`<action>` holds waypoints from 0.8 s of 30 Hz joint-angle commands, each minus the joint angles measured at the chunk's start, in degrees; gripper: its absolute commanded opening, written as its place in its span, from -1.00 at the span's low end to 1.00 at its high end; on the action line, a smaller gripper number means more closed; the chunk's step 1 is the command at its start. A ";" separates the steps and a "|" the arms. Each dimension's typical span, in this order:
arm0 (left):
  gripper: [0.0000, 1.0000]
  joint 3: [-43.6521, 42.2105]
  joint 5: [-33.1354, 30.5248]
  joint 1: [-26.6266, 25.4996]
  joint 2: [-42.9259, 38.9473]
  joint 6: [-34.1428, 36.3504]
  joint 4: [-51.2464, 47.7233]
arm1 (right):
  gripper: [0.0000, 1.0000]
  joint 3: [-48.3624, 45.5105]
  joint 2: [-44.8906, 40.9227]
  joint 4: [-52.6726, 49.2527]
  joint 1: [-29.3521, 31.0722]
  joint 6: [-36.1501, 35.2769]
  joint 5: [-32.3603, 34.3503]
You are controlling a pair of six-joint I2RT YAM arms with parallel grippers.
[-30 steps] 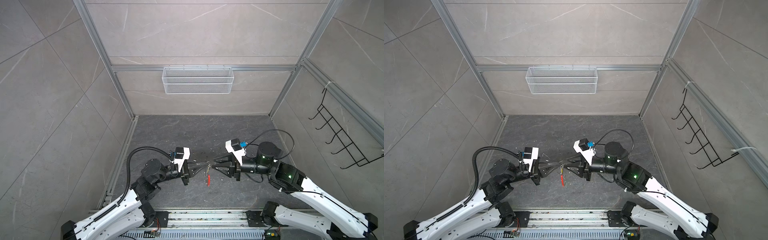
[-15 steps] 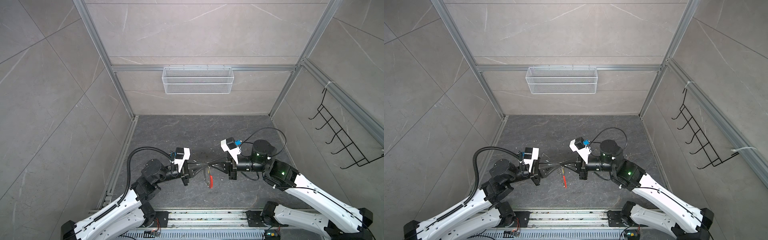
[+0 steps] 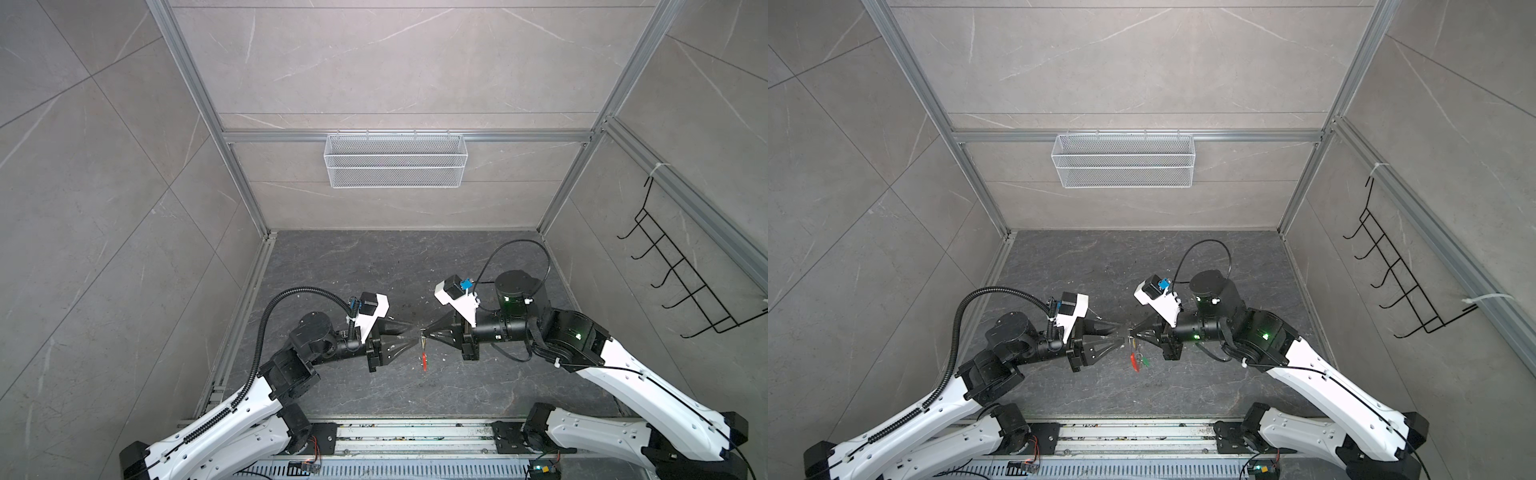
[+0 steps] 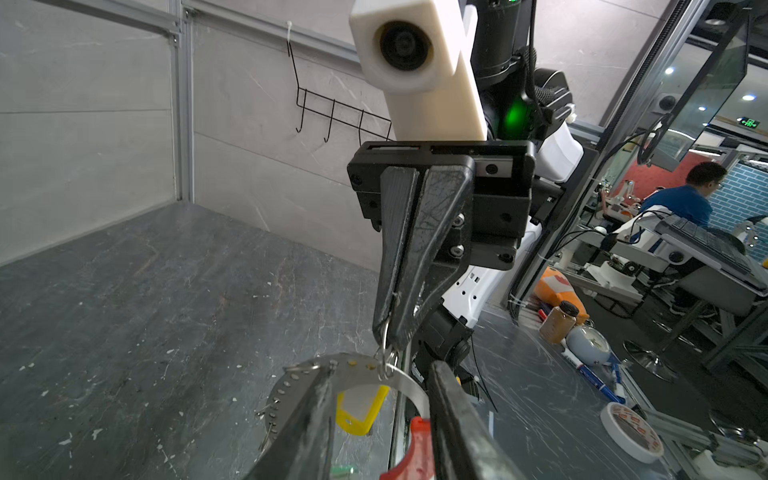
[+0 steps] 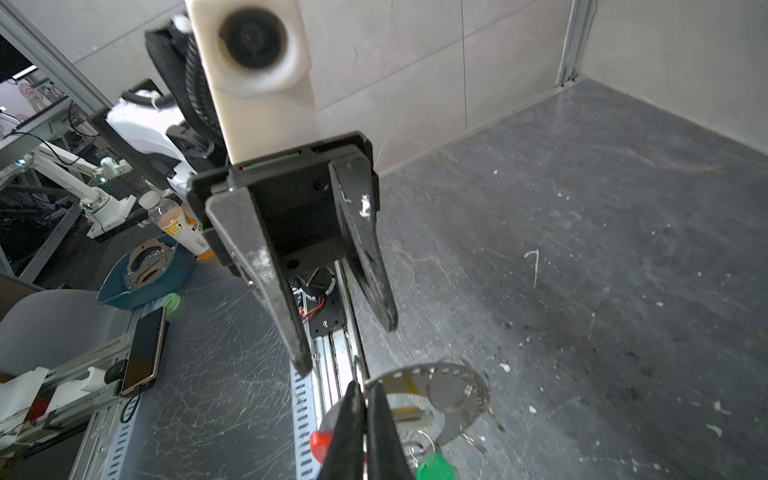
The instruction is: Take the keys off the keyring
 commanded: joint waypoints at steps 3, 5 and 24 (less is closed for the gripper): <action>-0.29 4.93 4.42 -0.04 3.63 0.26 -4.83 | -1.00 5.39 2.91 -12.58 0.20 -5.13 0.25; -0.44 5.71 5.68 -0.04 4.98 0.39 -5.35 | -1.00 6.30 3.68 -13.66 0.20 -5.62 0.02; -0.53 5.84 11.49 -0.05 7.49 -0.57 -3.17 | -1.00 8.42 5.05 -13.10 0.27 -5.94 1.24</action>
